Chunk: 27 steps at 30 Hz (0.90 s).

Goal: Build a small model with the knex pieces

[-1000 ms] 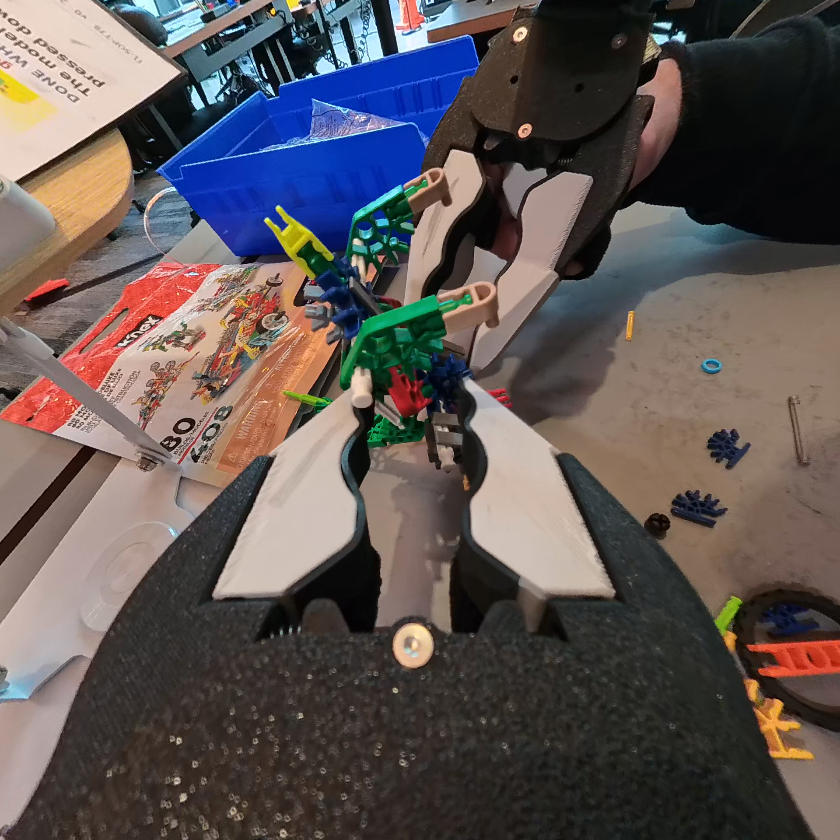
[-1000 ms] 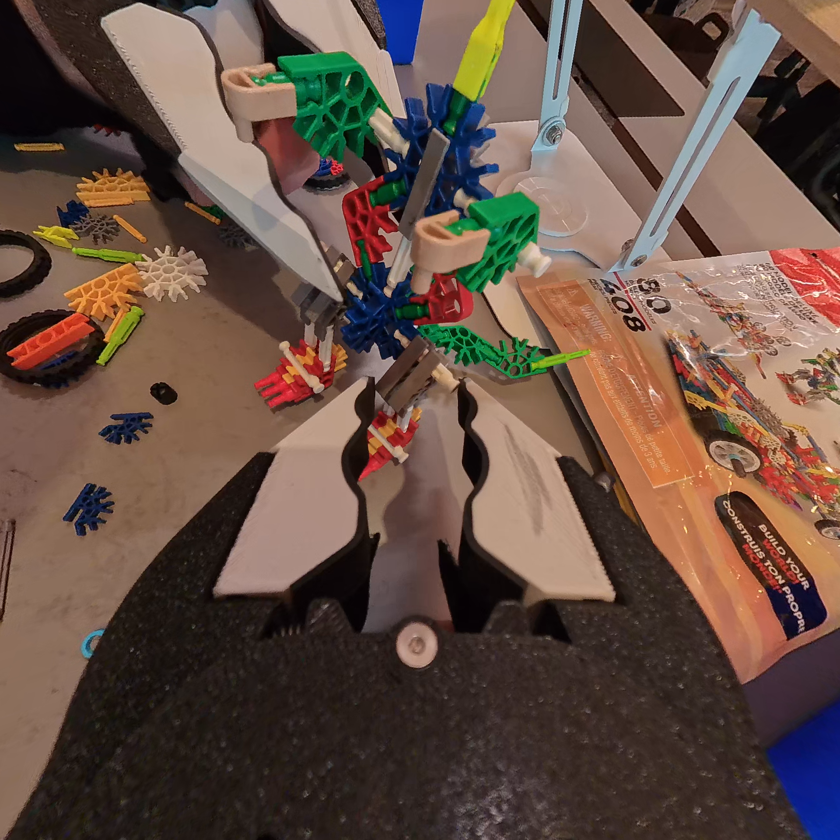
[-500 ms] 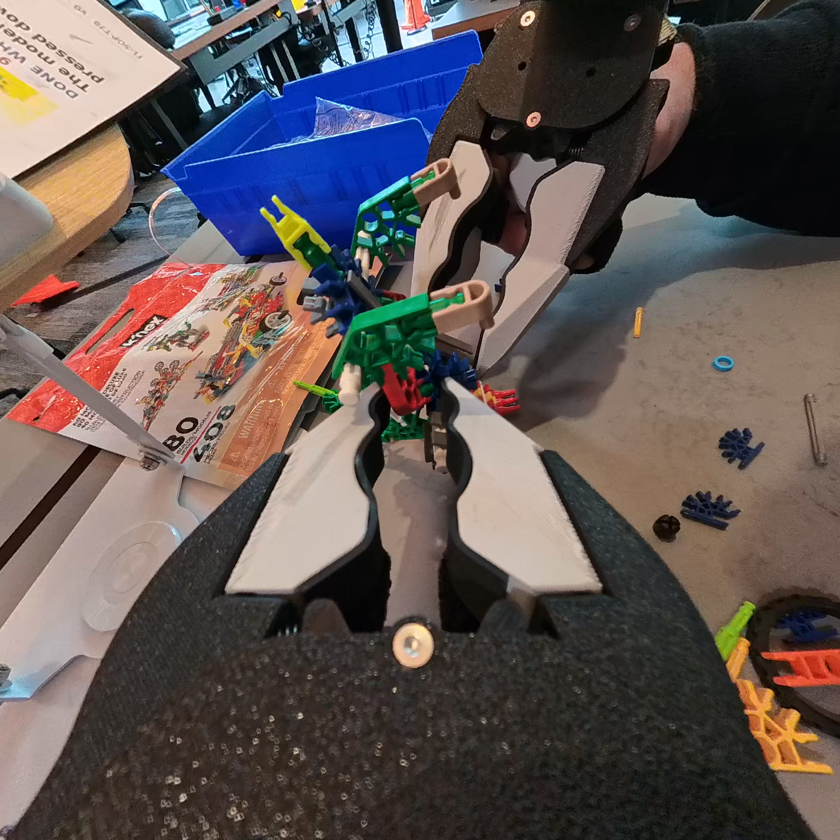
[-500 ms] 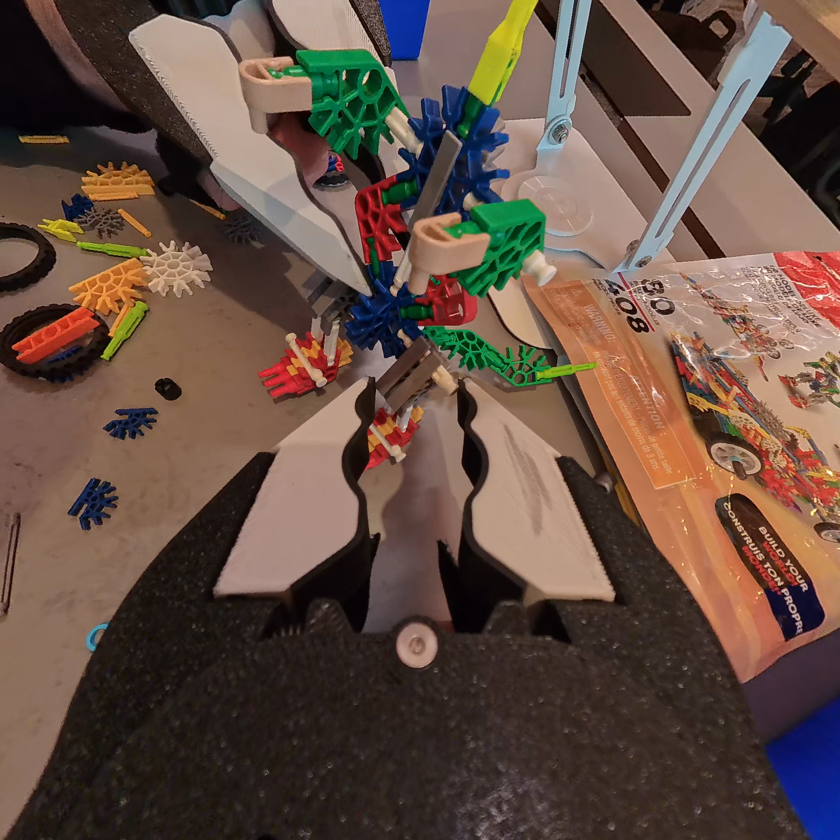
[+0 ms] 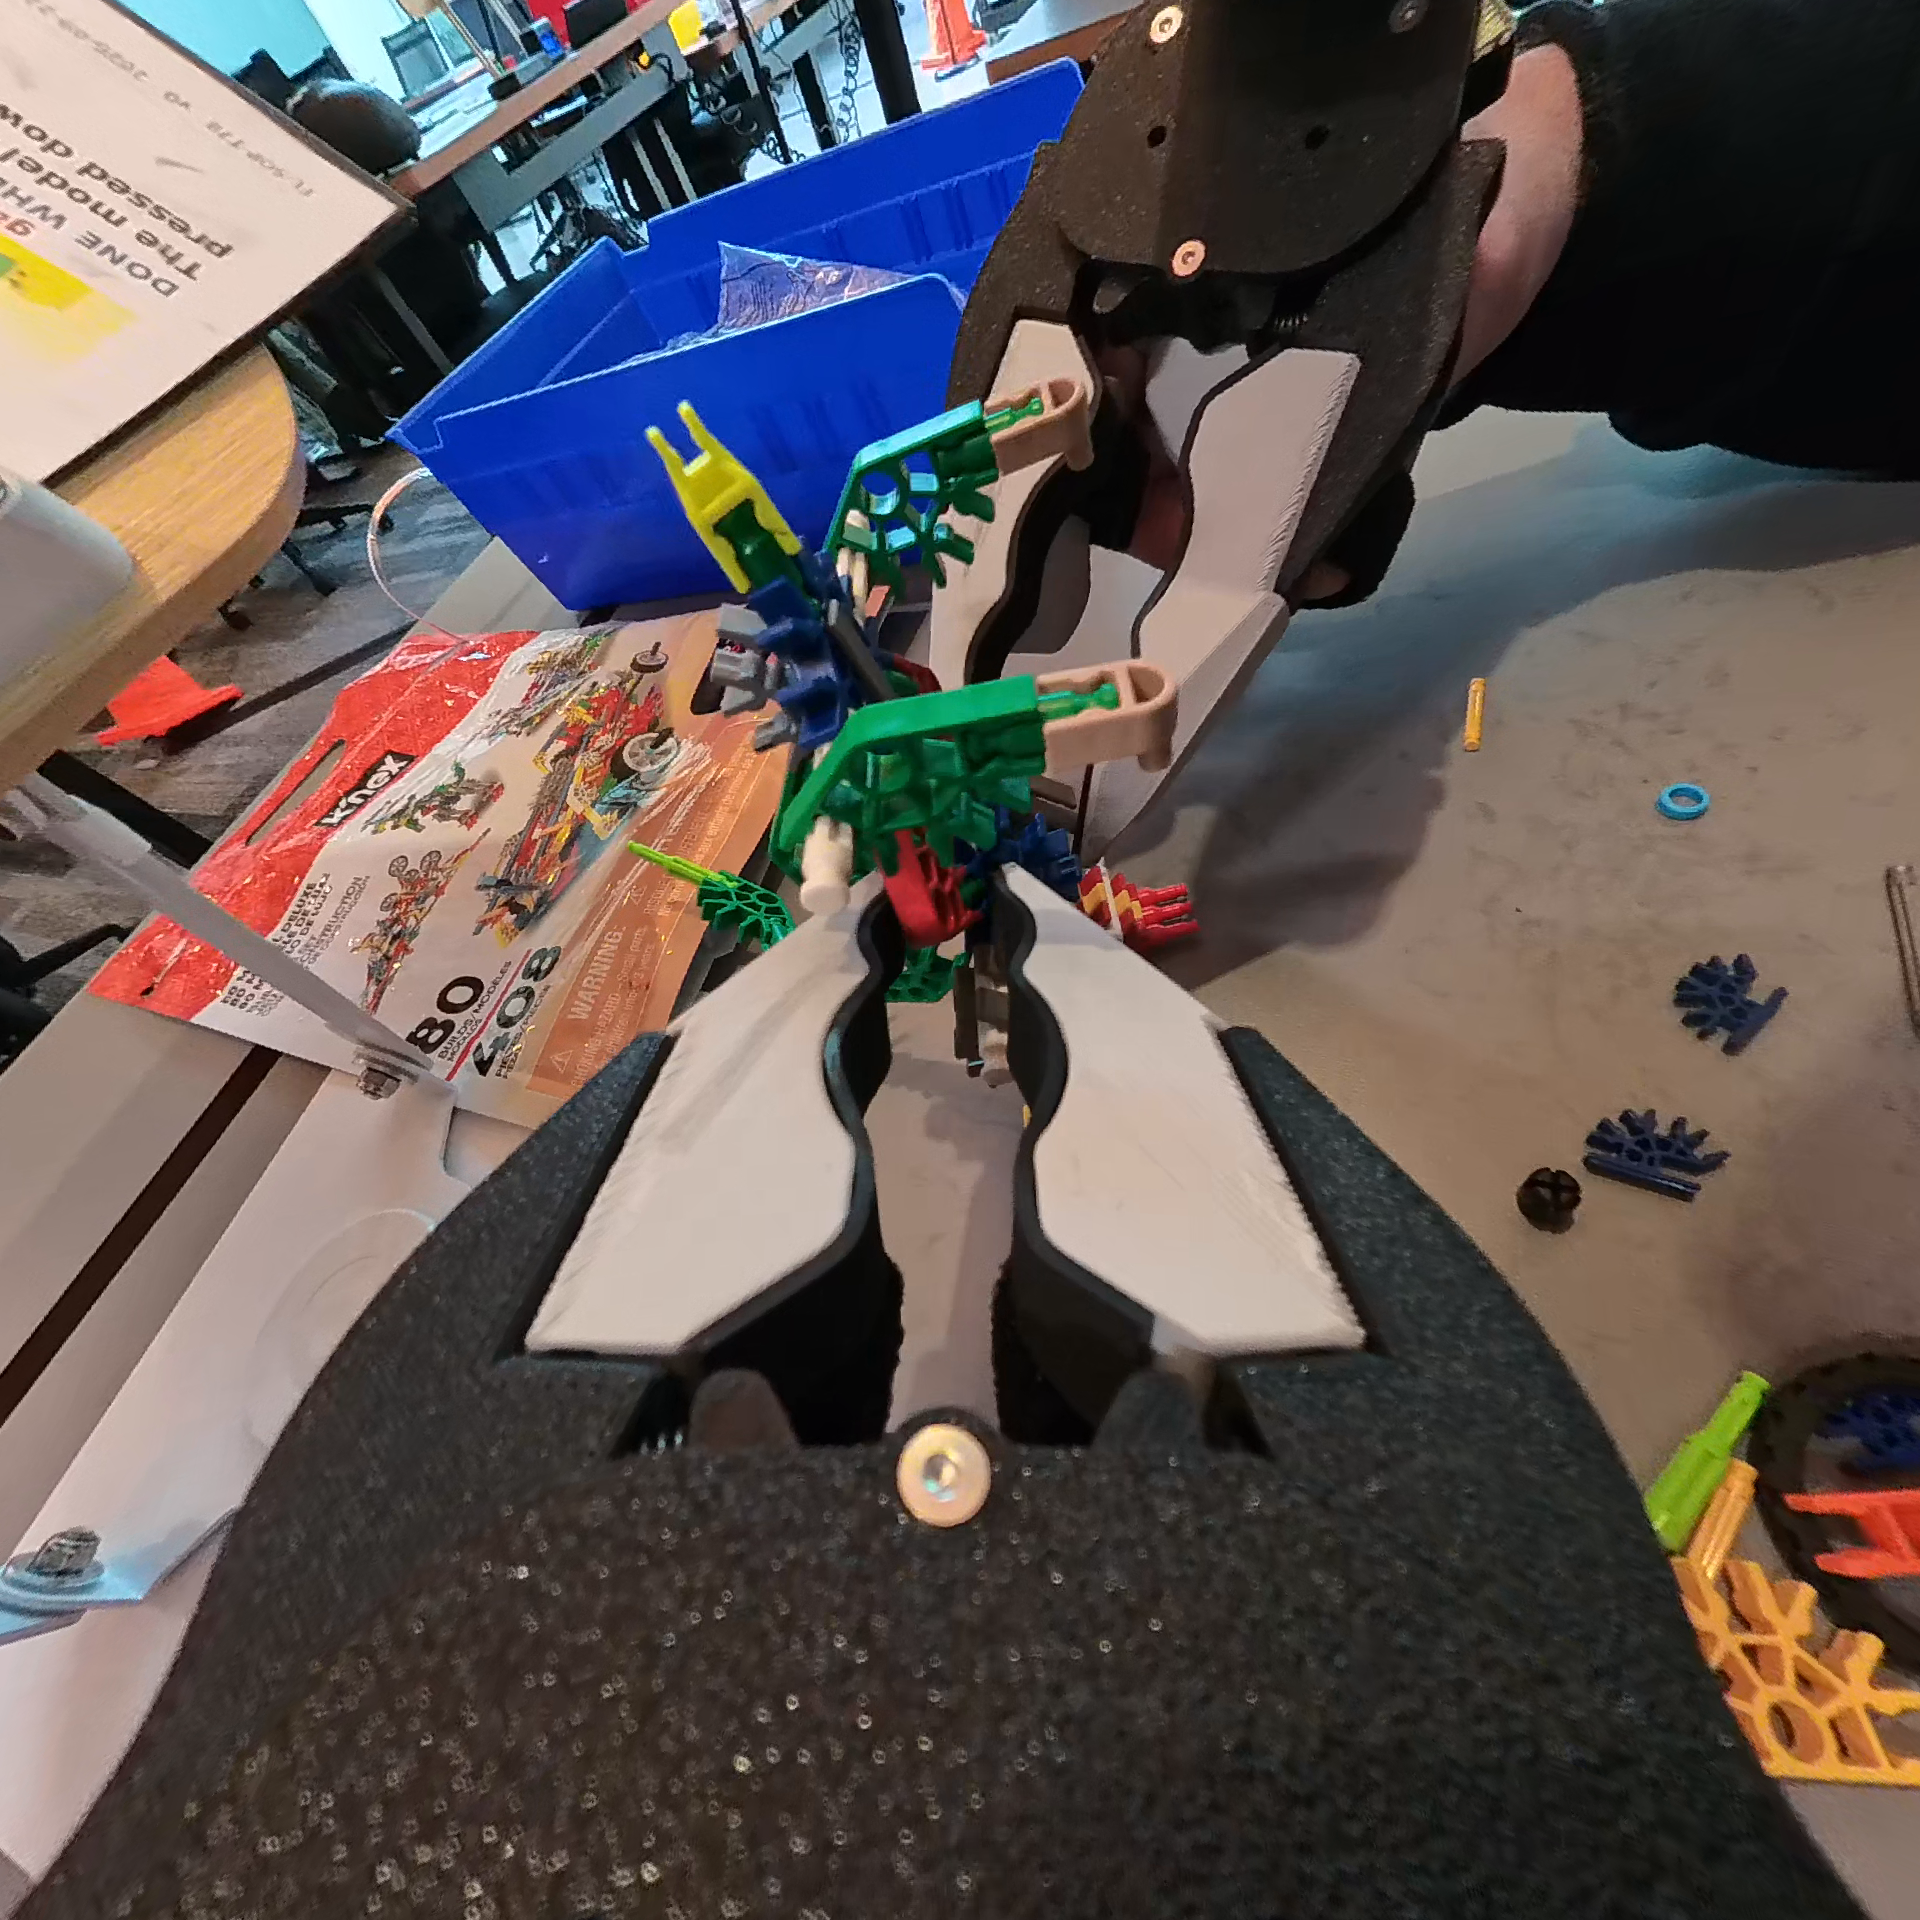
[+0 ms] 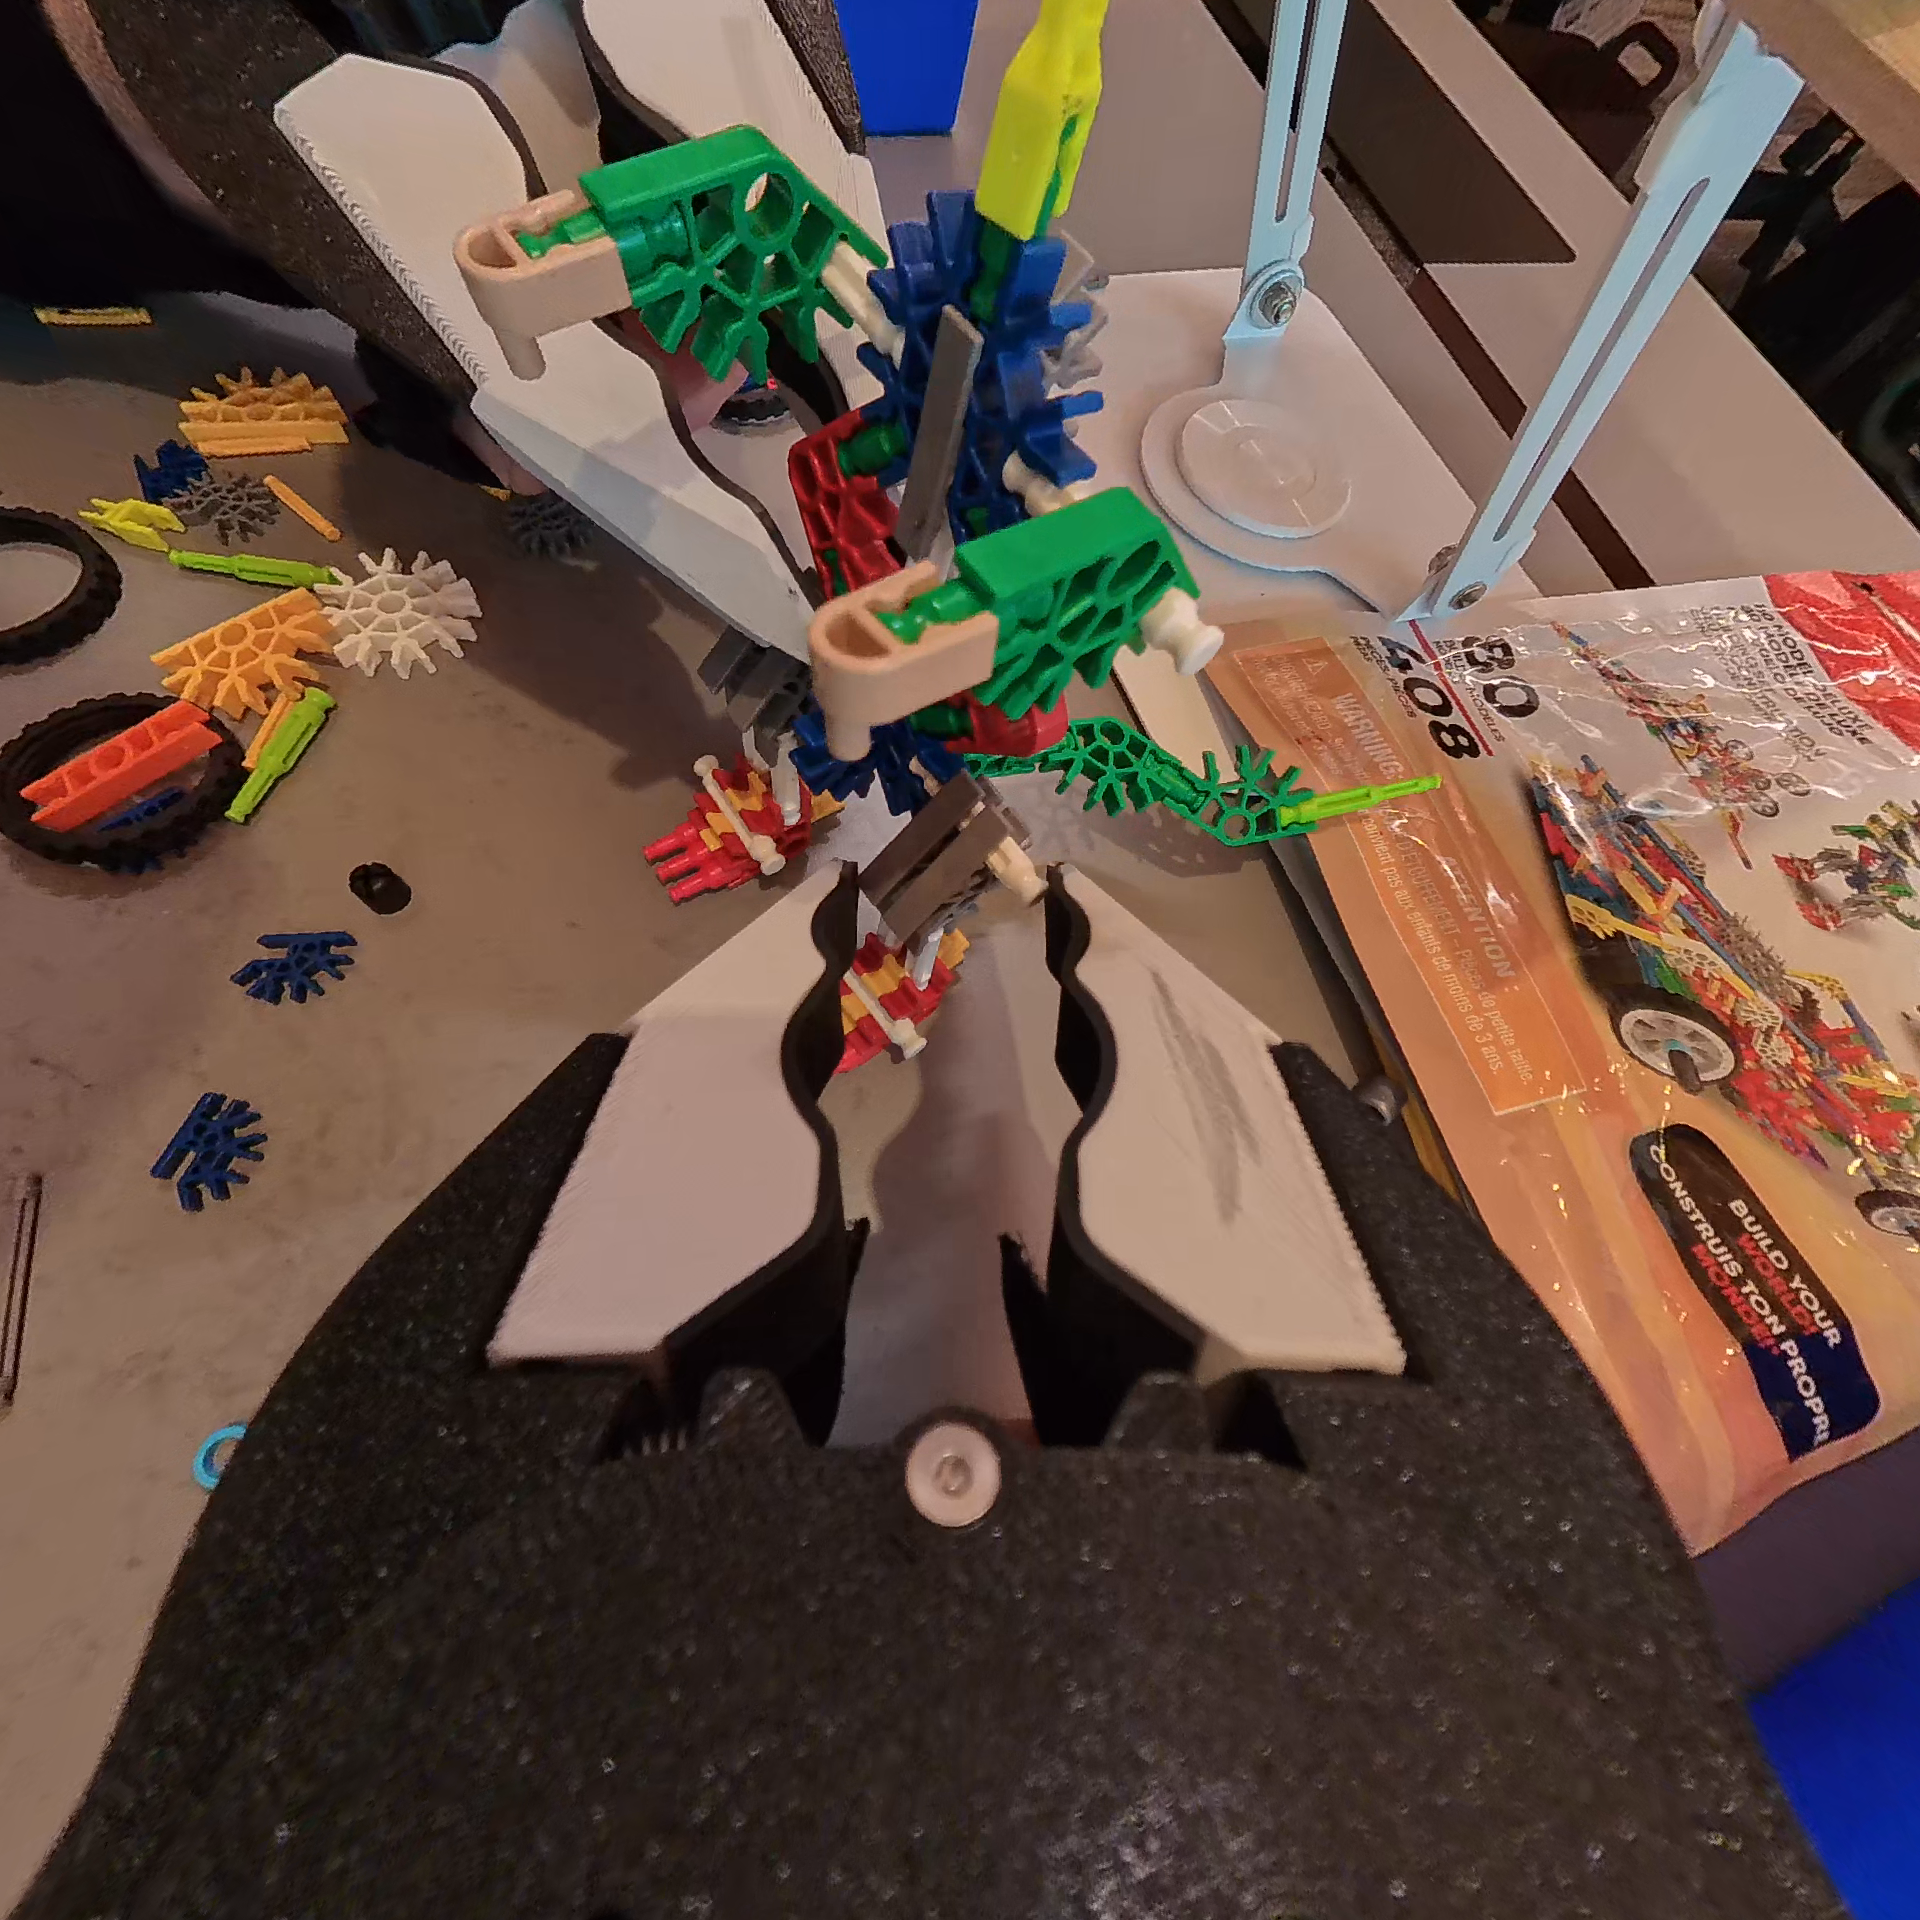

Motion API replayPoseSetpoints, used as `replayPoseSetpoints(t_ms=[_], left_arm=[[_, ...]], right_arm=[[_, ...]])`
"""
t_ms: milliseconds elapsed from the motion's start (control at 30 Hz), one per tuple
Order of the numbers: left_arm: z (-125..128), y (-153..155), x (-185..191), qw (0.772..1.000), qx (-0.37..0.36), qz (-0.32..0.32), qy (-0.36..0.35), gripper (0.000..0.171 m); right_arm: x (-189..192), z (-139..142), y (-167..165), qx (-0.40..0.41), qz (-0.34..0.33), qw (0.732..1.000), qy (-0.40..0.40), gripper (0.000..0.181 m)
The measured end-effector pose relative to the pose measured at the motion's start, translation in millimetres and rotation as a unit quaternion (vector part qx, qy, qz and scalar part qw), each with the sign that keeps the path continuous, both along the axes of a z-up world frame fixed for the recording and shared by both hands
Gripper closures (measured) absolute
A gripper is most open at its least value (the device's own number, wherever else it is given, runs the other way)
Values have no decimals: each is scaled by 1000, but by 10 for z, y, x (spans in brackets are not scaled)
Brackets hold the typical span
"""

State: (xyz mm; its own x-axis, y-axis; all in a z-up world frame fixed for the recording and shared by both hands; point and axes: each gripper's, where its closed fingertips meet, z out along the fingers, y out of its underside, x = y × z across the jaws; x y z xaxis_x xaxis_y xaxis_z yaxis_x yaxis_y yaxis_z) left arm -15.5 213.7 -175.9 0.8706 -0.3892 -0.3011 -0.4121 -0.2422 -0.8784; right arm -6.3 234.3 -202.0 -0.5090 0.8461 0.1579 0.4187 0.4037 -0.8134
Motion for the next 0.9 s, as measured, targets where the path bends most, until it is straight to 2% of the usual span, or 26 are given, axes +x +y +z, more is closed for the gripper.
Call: replayPoseSetpoints(t_ms=[333,900], left_arm=[[3,-23,-49,1000,-5,2,2,150],[-20,-28,-38,1000,-8,-2,8,154]], right_arm=[[0,0,-3,0,0,1000,0,146],[5,6,23,3,-2,1000,0,145]])
